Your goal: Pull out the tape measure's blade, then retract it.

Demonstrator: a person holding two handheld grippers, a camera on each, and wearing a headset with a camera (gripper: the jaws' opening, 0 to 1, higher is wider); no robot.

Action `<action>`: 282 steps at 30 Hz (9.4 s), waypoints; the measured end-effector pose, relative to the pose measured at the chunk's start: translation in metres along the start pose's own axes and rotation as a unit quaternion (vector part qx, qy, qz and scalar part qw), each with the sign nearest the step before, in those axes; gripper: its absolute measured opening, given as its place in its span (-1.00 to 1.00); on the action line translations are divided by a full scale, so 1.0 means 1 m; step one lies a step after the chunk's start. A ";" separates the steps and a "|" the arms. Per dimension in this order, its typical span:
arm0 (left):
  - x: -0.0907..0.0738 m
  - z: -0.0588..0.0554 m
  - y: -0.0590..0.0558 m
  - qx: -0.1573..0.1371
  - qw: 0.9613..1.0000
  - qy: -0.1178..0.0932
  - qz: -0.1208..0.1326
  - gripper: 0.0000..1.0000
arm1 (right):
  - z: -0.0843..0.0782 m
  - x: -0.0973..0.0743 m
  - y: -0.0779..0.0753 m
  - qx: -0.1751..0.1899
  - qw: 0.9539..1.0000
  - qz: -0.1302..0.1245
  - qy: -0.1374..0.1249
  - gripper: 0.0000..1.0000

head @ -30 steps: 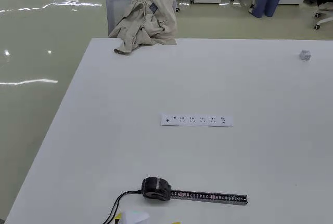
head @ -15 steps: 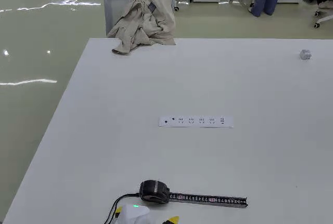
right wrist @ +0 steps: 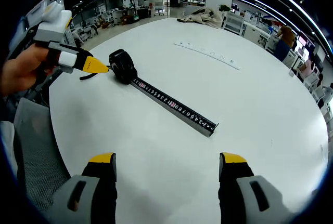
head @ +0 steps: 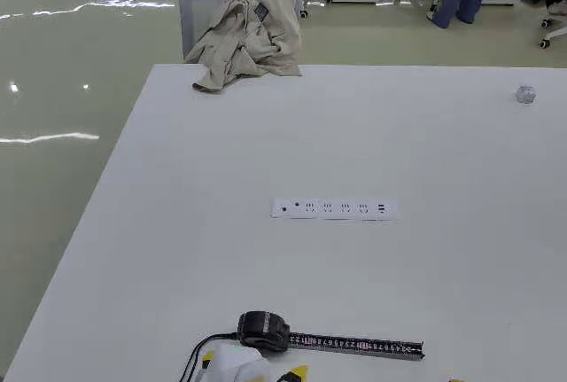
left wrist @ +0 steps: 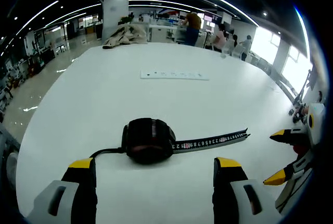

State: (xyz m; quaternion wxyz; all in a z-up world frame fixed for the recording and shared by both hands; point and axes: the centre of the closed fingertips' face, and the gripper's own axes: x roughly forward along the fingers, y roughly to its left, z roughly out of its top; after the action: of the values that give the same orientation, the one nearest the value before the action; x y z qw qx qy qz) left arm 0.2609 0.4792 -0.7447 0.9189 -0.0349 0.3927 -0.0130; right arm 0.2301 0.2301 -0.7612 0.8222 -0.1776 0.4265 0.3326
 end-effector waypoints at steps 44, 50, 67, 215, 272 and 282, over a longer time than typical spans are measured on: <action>0.044 0.003 0.012 -0.057 0.998 0.007 0.022 0.70 | 0.007 0.037 -0.052 -0.247 0.964 0.073 0.063 0.22; 0.049 0.008 0.014 -0.059 0.998 0.008 0.023 0.68 | 0.007 0.045 -0.056 -0.257 0.960 0.085 0.070 0.18; 0.062 0.007 0.018 -0.062 0.998 0.016 0.024 0.64 | 0.010 0.056 -0.067 -0.297 0.945 0.114 0.081 0.02; 0.077 0.005 0.012 -0.030 0.999 -0.009 0.014 0.23 | 0.050 0.113 -0.015 -0.361 0.906 0.210 0.064 -0.72; 0.078 0.005 0.012 -0.027 1.000 -0.003 0.011 0.23 | 0.078 0.133 0.023 -0.336 0.911 0.232 0.055 -0.73; 0.077 0.005 0.012 -0.027 1.000 -0.002 0.011 0.23 | 0.082 0.136 0.029 -0.327 0.914 0.235 0.054 -0.73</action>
State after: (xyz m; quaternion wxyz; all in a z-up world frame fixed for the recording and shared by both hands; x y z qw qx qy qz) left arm 0.3179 0.4871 -0.7978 0.9186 -0.0554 0.3911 0.0077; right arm 0.3143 0.3523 -0.8260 0.5919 -0.3489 0.3671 0.6270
